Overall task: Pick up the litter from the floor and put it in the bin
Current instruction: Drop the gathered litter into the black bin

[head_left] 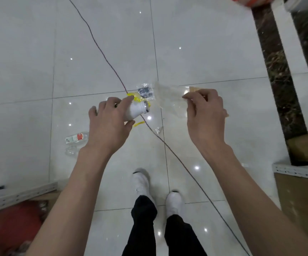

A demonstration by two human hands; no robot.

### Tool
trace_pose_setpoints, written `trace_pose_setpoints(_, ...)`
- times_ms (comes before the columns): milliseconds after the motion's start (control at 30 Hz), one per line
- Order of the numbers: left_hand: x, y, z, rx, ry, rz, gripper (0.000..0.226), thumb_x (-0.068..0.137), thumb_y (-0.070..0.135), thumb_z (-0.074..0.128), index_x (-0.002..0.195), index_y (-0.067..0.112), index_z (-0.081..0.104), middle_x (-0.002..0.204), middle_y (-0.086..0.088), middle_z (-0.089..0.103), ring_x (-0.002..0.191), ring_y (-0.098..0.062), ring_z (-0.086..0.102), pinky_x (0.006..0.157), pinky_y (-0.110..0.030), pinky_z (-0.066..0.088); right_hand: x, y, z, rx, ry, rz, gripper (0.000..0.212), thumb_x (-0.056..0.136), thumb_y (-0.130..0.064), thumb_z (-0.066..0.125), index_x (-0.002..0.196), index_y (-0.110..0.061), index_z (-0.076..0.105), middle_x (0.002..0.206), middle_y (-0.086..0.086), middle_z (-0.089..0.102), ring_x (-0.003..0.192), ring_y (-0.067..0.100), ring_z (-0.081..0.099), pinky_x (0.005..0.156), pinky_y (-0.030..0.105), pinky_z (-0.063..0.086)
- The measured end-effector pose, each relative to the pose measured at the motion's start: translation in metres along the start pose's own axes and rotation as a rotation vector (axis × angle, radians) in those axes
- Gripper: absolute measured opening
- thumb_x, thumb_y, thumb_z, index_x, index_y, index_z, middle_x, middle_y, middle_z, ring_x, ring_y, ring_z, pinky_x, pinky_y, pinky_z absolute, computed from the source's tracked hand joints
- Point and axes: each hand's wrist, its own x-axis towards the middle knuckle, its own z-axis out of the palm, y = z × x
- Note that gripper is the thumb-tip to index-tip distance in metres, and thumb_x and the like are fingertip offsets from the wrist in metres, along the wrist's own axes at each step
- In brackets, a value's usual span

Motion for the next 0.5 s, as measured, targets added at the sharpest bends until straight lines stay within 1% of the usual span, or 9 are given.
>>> trace_pose_setpoints(133, -0.032, 0.024, -0.012, 0.031, -0.007, 0.063, 0.063, 0.083, 0.030, 0.070, 0.140, 0.033, 0.043, 0.129, -0.005, 0.052, 0.117, -0.034, 0.049, 0.102, -0.054, 0.032, -0.035, 0.007, -0.031, 0.022, 0.037, 0.043, 0.023, 0.096, -0.015, 0.055, 0.108, -0.027, 0.070, 0.117, 0.004, 0.055, 0.101, 0.026, 0.053, 0.083, 0.038, 0.035)
trace_pose_setpoints(233, -0.060, 0.038, -0.010, 0.050, -0.041, 0.109, 0.065, 0.082, 0.031, 0.071, 0.140, 0.034, 0.043, 0.128, -0.004, 0.053, 0.116, -0.033, 0.050, 0.101, -0.054, 0.033, -0.072, 0.020, -0.046, 0.044, 0.064, 0.104, 0.021, 0.096, -0.016, 0.056, 0.108, -0.026, 0.070, 0.118, 0.004, 0.056, 0.101, 0.026, 0.053, 0.087, 0.045, 0.042)
trace_pose_setpoints(367, -0.093, 0.057, -0.002, 0.058, -0.069, 0.206, 0.063, 0.083, 0.032, 0.069, 0.140, 0.035, 0.043, 0.129, -0.005, 0.052, 0.115, -0.033, 0.050, 0.100, -0.054, 0.034, -0.129, 0.038, -0.065, 0.041, 0.104, 0.195, 0.017, 0.097, -0.020, 0.057, 0.106, -0.027, 0.070, 0.118, 0.002, 0.055, 0.101, 0.023, 0.051, 0.086, 0.046, 0.044)
trace_pose_setpoints(500, -0.133, 0.078, 0.005, 0.055, -0.087, 0.297, 0.063, 0.084, 0.035, 0.067, 0.142, 0.034, 0.041, 0.129, -0.005, 0.051, 0.115, -0.033, 0.049, 0.101, -0.054, 0.033, -0.188, 0.054, -0.088, 0.050, 0.143, 0.275, 0.015, 0.096, -0.021, 0.059, 0.106, -0.027, 0.069, 0.119, 0.001, 0.053, 0.104, 0.023, 0.050, 0.089, 0.048, 0.045)
